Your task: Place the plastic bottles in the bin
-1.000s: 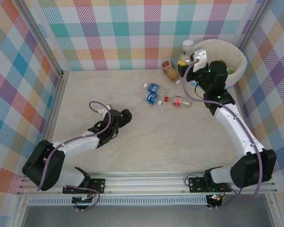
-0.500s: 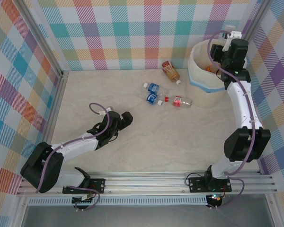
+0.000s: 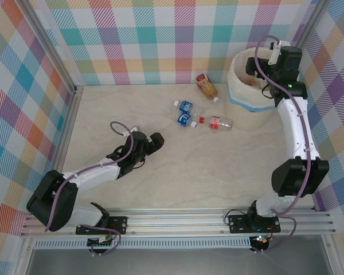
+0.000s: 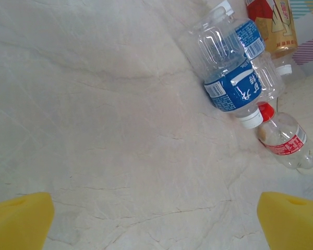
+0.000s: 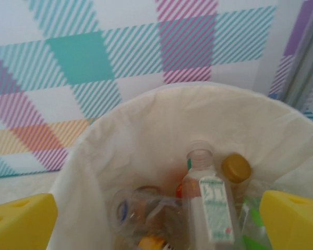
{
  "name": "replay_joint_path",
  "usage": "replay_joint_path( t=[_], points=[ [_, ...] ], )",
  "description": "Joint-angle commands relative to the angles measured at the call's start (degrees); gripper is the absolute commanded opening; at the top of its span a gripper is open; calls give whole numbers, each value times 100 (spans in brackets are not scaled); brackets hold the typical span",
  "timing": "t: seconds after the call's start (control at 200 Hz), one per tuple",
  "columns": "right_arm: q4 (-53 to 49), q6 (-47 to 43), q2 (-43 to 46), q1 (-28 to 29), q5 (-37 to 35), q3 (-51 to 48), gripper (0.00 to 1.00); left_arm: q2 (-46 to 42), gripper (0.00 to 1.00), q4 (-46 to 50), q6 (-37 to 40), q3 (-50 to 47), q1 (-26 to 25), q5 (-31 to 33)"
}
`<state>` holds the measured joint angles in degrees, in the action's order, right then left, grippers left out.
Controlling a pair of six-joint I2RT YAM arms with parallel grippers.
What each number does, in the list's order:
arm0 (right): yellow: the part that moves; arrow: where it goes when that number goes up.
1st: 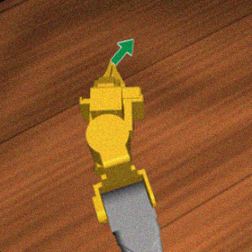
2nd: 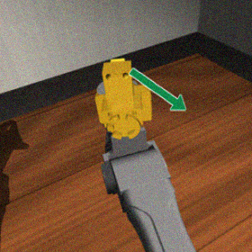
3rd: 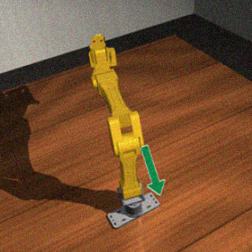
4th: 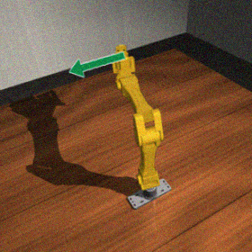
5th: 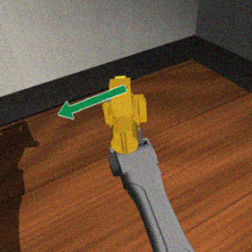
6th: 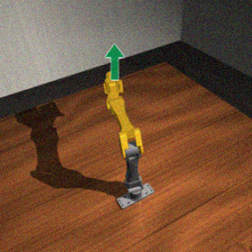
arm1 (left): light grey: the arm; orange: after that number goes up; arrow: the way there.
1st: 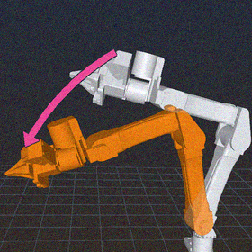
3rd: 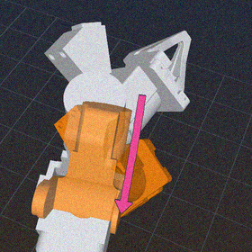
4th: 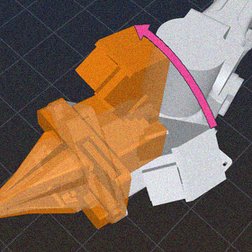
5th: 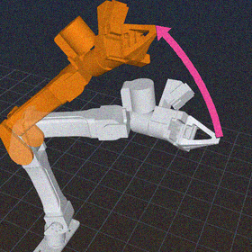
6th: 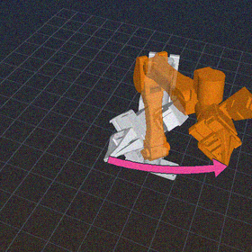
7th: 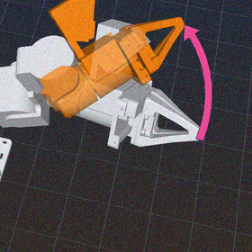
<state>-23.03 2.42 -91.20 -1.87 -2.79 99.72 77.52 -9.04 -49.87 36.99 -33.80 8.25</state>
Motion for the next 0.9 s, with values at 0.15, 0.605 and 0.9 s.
replay_joint_path(
  t=[0.15,0.605,0.9],
  points=[
    [138,-1768,1086,930,2192,-1483,100,722,100,-54,-445,569,68,-490],
    [-1121,-4456,-514,1973,840,-1983,100,535,100,-10,-919,248,84,181],
    [-1489,-5215,-1770,2055,-275,-1574,100,449,100,438,-697,282,126,247]
  ],
)
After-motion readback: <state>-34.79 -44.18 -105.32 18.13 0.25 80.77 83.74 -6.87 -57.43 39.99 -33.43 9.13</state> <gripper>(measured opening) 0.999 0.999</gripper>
